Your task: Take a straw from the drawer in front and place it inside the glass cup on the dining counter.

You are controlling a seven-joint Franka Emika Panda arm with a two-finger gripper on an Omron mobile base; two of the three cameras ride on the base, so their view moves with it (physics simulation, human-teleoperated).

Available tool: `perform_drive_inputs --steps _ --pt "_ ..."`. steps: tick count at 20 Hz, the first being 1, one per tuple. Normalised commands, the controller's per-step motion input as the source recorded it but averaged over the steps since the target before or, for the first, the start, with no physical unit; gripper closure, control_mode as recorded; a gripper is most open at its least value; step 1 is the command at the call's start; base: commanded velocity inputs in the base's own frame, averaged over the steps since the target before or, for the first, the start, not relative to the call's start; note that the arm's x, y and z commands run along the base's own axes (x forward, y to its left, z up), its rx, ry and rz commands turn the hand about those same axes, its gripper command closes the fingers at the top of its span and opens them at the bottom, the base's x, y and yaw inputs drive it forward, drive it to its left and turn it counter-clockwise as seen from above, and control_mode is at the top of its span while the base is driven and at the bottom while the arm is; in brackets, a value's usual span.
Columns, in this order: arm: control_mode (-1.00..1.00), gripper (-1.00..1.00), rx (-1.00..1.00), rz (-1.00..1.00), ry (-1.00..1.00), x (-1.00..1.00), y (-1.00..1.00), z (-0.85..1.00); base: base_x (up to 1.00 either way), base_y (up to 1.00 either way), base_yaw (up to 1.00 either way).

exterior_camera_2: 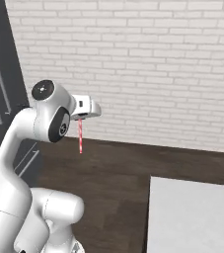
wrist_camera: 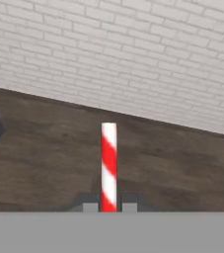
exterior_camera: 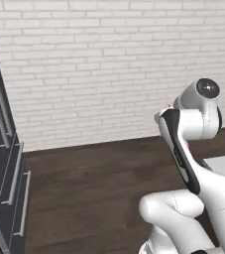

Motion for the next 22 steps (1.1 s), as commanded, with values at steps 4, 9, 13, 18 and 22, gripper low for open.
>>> perform_drive_inputs --steps 4,9,13,18,22 --pt "1.00 1.00 0.00 0.00 0.00 0.00 0.00 0.00 1.00 0.00 -0.27" --pt "1.00 1.00 0.00 0.00 0.00 0.00 0.00 0.00 1.00 0.00 -0.39" --pt "1.00 1.00 0.00 0.00 0.00 0.00 0.00 0.00 1.00 0.00 -0.46" --pt "1.00 1.00 0.00 0.00 0.00 0.00 0.00 0.00 0.91 0.00 -0.55" --pt "1.00 1.00 0.00 0.00 0.00 0.00 0.00 0.00 0.74 0.00 -0.62"
